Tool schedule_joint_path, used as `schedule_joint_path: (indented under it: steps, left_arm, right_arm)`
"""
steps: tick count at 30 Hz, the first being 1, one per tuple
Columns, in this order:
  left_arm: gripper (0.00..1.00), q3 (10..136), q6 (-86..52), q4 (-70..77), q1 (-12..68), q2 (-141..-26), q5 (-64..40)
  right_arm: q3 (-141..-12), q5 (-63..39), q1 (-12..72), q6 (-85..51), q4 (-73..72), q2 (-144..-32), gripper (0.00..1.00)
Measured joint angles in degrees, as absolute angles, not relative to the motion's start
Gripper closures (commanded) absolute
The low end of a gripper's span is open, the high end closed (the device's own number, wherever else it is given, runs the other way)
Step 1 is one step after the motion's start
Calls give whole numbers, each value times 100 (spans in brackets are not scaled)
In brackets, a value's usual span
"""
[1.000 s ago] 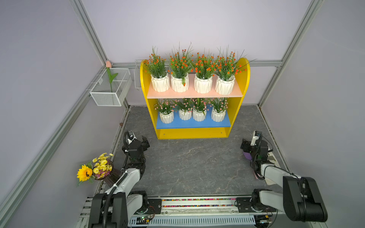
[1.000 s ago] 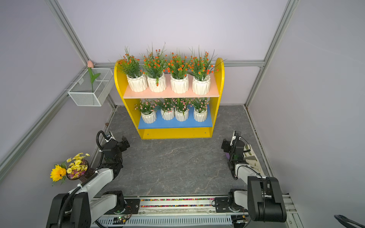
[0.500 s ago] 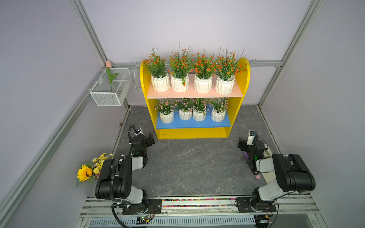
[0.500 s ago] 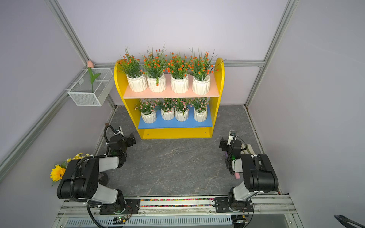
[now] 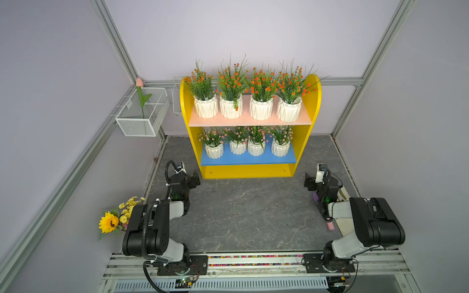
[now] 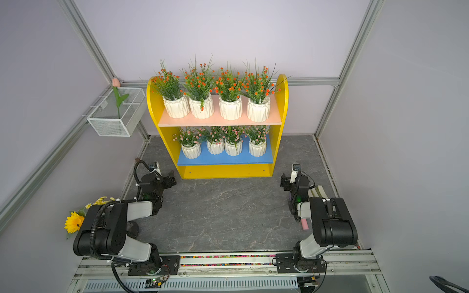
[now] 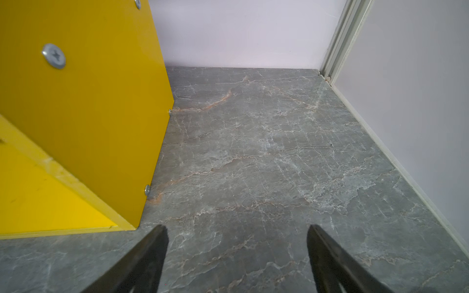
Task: Place the baby's breath potted plants on the rack by color
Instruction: Reset both arms
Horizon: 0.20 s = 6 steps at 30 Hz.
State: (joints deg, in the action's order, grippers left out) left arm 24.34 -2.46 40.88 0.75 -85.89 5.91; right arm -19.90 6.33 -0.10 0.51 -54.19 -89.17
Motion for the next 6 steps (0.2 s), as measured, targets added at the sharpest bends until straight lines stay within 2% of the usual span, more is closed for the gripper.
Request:
schedule_joint_path:
  steps: [6]
  left_arm:
    - [1, 2434, -246, 4088, 75, -8589, 591]
  right_arm:
    - [-2029, 504, -12, 73, -5382, -8917, 12]
